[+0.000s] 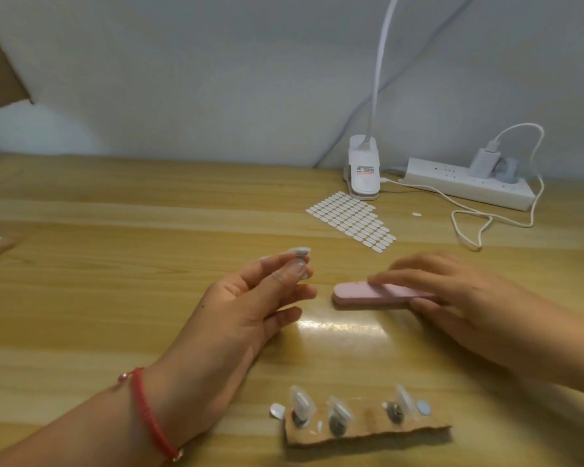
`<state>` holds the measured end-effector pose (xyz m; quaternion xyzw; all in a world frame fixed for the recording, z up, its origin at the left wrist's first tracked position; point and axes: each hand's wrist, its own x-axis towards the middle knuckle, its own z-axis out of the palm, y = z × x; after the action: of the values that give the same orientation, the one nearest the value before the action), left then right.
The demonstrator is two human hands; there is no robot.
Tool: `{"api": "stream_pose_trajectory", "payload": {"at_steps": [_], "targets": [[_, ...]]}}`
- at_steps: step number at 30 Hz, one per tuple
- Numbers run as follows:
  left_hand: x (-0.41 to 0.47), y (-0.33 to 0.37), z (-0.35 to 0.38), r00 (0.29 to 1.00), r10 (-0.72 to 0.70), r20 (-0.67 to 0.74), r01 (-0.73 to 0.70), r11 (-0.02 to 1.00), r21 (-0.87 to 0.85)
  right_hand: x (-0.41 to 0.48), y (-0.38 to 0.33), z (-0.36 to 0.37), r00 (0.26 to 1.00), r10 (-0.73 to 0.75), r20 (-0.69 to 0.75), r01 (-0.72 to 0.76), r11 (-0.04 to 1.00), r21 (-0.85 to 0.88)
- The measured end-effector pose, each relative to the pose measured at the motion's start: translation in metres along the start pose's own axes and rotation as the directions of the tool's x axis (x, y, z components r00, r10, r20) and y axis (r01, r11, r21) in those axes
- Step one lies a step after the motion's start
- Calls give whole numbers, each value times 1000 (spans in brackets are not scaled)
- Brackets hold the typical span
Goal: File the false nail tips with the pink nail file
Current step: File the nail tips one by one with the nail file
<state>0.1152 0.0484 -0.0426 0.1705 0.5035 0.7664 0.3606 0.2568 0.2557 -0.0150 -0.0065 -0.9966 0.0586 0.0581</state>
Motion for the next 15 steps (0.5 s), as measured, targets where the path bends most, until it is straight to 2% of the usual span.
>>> {"api": "stream_pose_trajectory", "payload": {"at_steps": [2, 4, 7, 9, 12, 15], "targets": [[0, 0, -1, 1000, 1, 11, -1, 1000, -5, 6, 2, 3, 995, 36, -90, -34, 999, 17], [0, 0, -1, 999, 9, 31, -9, 1000, -7, 8, 5, 0, 974, 14, -228, 1, 998, 67], [1, 0, -2, 998, 3, 67, -3, 1000, 1, 13, 3, -17, 898, -117, -425, 159, 985, 65], [3, -1, -3, 995, -15, 97, 14, 1000, 6, 16, -12, -20, 823, -245, -512, 282, 959, -6], [5, 0, -4, 987, -43, 155, 41, 999, 18, 21, -32, -18, 738, -448, -506, 429, 889, -162], [3, 4, -3, 966, -51, 255, 48, 999, 18, 31, -28, -27, 749, -444, -491, 403, 894, -194]]}}
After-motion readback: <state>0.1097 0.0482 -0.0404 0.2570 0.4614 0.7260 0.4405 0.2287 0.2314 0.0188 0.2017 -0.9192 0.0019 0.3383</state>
